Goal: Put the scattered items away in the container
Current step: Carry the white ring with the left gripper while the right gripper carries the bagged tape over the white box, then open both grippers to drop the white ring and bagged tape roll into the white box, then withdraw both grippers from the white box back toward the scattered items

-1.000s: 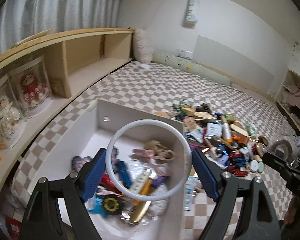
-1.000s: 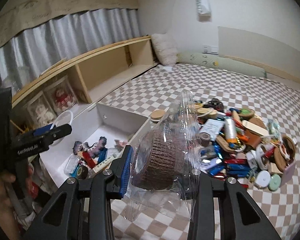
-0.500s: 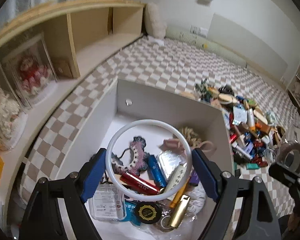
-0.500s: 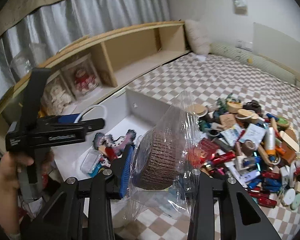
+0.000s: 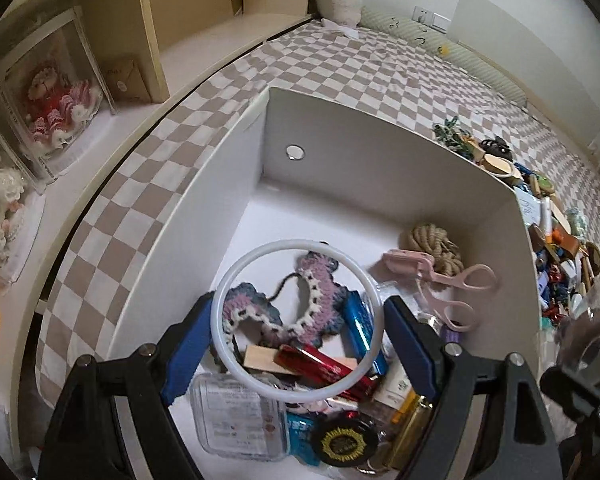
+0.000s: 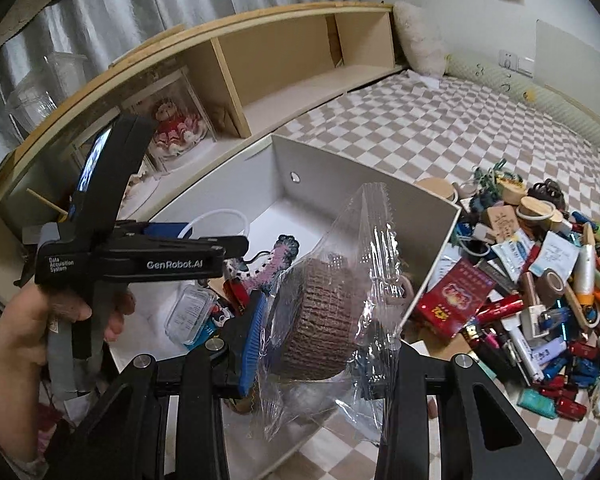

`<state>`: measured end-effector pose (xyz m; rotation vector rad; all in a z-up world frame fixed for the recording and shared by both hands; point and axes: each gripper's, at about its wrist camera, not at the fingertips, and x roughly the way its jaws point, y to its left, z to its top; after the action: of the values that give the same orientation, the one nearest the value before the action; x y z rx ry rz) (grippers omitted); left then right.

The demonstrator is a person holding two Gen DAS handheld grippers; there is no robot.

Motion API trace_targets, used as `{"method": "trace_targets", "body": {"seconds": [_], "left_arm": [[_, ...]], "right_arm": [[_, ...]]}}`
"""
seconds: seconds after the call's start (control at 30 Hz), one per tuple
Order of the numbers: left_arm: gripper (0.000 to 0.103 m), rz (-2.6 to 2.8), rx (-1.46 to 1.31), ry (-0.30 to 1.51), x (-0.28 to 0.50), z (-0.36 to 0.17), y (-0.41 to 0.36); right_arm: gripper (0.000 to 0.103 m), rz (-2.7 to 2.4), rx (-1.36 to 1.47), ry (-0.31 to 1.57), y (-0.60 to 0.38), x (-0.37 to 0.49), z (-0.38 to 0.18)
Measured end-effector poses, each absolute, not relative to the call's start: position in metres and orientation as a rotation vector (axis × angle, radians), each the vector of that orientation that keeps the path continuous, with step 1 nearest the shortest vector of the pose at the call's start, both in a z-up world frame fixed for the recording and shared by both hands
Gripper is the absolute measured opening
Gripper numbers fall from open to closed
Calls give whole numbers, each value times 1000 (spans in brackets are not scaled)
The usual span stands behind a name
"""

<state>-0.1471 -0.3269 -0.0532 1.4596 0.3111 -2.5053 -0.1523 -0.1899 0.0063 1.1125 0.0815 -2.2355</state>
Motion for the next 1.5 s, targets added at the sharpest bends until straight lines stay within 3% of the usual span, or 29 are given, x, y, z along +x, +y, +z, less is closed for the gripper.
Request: {"method": "trace_targets", "body": {"seconds": [0.1, 0.8, 0.83, 0.87, 0.9, 0.93, 1.5], "left_arm": [[100, -2488, 1422, 316, -146, -55, -332], [100, -2591, 1132, 406, -97, -12, -348], [100, -2591, 1128, 410, -95, -12, -349], [100, -2591, 1125, 416, -93, -13, -350], [100, -2590, 1126, 418, -93, -14, -349], [100, -2590, 1129, 418, -92, -15, -349], [100, -2615, 1136, 410, -79, -8, -324]], "right_arm": [[38, -2226, 1132, 93, -197, -156, 0], [38, -2124, 1209, 87, -243, -185, -33], [41, -2102, 1198, 87, -244, -184, -34], [62, -2106, 1175, 80, -242, -183, -33], [98, -2112, 1153, 72, -240, -181, -32], [103, -2118, 1122, 62, -237, -179, -30], [103, -2214, 1054, 105, -214, -161, -15]]}}
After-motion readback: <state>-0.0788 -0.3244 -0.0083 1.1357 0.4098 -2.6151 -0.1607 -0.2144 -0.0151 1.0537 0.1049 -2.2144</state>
